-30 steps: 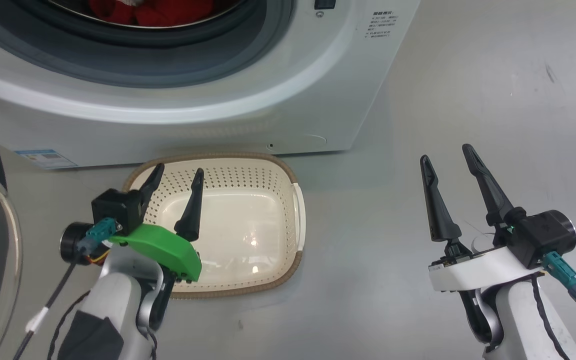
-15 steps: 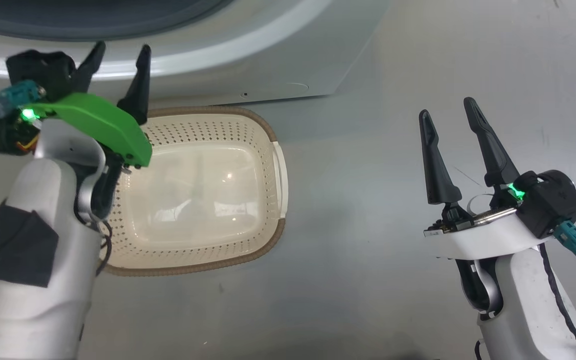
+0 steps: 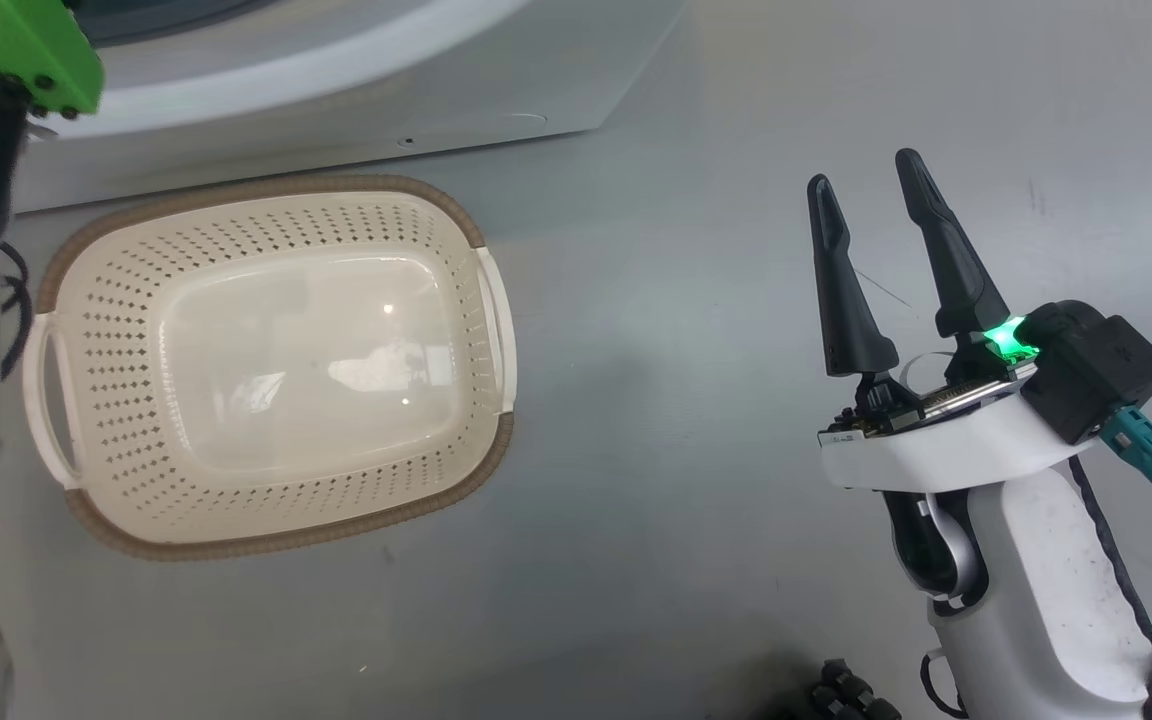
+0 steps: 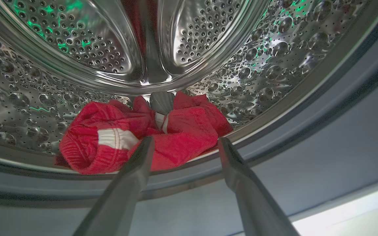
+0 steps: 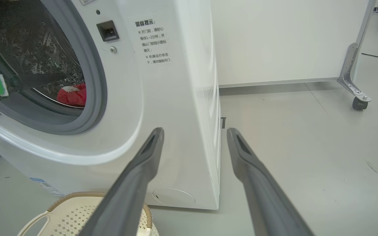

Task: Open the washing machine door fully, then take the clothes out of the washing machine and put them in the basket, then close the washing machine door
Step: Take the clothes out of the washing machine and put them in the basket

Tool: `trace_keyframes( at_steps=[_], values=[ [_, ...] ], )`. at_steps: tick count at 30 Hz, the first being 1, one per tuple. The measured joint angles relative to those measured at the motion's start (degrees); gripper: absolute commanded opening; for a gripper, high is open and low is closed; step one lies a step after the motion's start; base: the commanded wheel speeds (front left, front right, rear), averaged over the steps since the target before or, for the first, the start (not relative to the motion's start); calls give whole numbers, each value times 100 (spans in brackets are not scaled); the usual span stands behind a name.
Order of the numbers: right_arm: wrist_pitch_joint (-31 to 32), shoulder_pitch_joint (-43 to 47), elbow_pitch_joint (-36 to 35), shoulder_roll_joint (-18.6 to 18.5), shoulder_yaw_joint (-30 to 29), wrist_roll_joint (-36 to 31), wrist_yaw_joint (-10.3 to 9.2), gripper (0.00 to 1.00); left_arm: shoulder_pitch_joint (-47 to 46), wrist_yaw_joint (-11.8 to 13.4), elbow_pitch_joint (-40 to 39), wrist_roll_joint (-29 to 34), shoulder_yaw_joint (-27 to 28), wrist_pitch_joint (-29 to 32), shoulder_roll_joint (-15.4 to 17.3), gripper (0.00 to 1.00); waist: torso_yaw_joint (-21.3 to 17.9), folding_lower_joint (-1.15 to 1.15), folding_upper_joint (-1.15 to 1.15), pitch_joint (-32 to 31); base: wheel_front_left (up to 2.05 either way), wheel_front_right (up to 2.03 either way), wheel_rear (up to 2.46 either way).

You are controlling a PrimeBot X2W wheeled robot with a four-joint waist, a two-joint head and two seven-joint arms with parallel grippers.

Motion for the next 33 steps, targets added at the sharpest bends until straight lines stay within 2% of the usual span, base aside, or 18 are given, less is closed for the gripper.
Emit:
trace_keyframes(
  at_steps=[6,16,33],
  values=[
    [0,-122,-31,1,125,152,-49,100,-543,0,182,42,88,233,272,100,-243,0,0,186,0,0,0],
    [0,-267,-81,1,187,325,-101,100,-1278,-24,508,42,52,575,335,100,-511,0,0,481,0,0,0],
    [0,-354,-69,3,226,366,-156,100,-1571,-65,1525,-54,73,1341,514,100,-695,0,0,596,0,0,0]
  ],
)
